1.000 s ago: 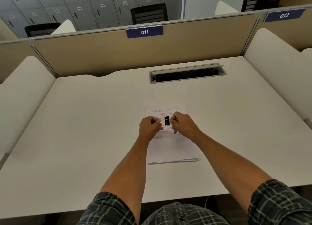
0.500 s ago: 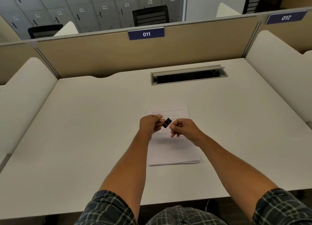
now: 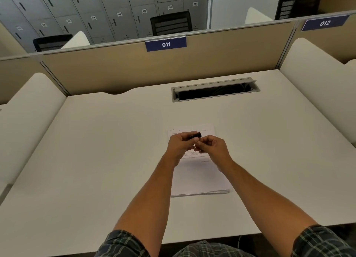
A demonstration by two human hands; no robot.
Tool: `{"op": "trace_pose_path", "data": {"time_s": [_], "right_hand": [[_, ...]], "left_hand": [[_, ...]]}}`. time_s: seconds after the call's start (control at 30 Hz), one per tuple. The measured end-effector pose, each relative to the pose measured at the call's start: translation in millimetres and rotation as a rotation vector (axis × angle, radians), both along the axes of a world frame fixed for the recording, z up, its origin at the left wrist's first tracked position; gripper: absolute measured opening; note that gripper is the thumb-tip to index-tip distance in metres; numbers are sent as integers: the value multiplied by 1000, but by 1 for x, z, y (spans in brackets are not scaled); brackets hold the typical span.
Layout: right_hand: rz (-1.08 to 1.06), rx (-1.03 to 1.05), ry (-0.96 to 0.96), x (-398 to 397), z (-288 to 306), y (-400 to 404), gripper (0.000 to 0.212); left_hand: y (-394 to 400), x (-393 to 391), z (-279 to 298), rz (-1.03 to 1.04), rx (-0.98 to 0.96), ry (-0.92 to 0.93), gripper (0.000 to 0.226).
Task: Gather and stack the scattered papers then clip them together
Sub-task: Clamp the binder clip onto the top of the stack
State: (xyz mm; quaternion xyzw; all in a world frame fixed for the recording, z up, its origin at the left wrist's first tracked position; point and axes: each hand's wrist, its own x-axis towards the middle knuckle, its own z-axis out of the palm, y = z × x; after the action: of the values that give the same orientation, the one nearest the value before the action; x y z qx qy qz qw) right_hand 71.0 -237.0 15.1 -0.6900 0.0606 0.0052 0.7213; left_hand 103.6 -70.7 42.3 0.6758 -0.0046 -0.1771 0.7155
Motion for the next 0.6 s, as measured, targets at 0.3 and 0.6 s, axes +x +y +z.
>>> {"op": "trace_pose_path", "data": {"time_s": [0.3, 0.6], "right_hand": [[127, -270, -138, 0, -6, -7, 47], [241, -505, -304, 9, 5, -9, 41]], "left_hand": [[3, 1, 7, -45, 101, -96, 21], [7, -1, 7, -32, 101, -149, 23]]}}
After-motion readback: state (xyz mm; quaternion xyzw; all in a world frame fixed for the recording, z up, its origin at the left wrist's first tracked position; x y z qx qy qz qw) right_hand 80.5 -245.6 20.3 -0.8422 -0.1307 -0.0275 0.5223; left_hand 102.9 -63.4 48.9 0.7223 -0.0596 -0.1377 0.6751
